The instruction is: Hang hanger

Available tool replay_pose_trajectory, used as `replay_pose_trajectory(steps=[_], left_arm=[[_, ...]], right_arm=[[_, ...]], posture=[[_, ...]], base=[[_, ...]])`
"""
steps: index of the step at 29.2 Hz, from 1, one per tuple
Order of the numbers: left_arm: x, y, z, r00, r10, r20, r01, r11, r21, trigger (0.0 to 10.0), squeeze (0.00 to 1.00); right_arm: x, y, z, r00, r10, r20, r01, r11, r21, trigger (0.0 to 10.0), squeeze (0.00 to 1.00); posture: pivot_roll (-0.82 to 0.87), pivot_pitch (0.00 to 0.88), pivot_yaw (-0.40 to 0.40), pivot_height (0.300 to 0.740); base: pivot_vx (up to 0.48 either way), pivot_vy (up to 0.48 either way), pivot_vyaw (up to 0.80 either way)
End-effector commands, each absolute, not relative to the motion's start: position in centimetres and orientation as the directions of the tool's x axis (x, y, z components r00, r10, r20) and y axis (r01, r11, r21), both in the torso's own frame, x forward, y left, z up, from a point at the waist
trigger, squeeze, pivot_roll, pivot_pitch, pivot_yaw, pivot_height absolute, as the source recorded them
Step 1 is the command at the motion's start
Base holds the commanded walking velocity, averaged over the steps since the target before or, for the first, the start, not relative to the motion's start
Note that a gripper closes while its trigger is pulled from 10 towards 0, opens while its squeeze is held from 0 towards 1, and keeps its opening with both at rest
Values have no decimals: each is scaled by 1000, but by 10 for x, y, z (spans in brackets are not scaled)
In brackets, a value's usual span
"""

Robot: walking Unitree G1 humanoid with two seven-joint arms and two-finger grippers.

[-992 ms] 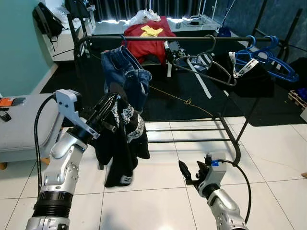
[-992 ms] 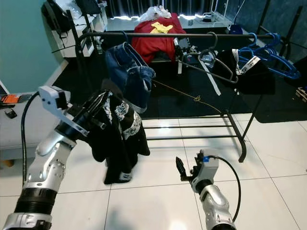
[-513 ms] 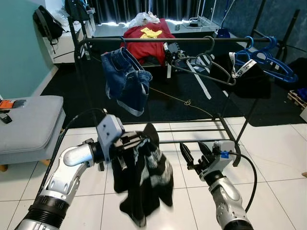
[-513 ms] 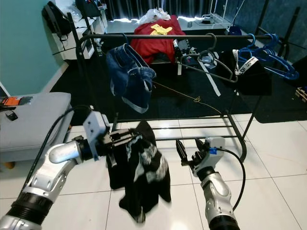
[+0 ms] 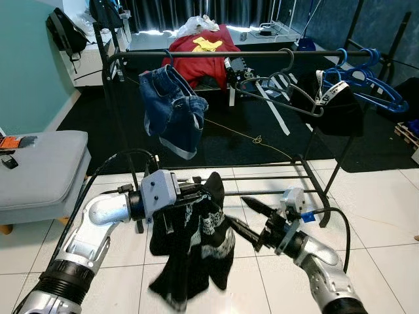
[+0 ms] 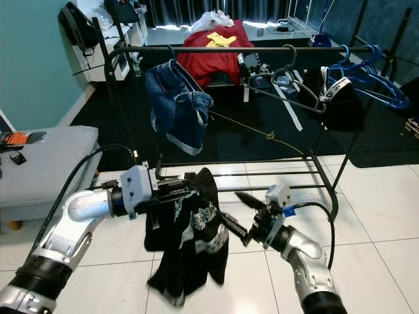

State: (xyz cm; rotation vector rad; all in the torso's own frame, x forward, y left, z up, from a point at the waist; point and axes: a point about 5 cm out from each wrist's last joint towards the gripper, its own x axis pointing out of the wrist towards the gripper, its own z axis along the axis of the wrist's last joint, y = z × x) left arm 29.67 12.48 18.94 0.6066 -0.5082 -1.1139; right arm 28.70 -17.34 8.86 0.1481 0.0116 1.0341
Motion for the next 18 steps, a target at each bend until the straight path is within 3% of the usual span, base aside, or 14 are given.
replay_pose_trajectory(steps=[1,5,6,7,9,10,18], left_arm=[[293,122,198,304,-949,81,635,266,725,10000,0],[290,120,199,269,-961,61,625,223,748,10000,0],[290,120,197,261,-965,41,625,201,754,10000,0],[289,121,196,255,-966,28,624,187,758,10000,0],[289,122,194,255,-967,8,625,171,761,10000,0],[289,123,192,257,-966,-5,626,163,762,10000,0],[287,123,191,241,-971,4,619,157,769,10000,0]], right_arm=[[287,-175,88,486,873,44,-869,477,130,10000,1000],[293,-183,92,508,861,33,-860,503,88,10000,1000],[296,-186,97,513,858,33,-858,510,60,10000,902],[297,-188,100,512,858,33,-858,511,44,10000,384],[298,-190,105,508,861,38,-861,507,27,10000,384],[296,-191,111,491,870,41,-871,492,2,10000,0],[287,-189,115,414,910,-1,-909,414,-39,10000,0]], posture=[[64,31,39,740],[70,22,31,740],[70,22,31,740],[70,22,31,740],[74,17,29,740],[73,16,26,740],[63,15,41,740]], base=[[0,0,0],[0,0,0],[0,0,0],[0,0,0],[0,0,0],[0,0,0],[0,0,0]])
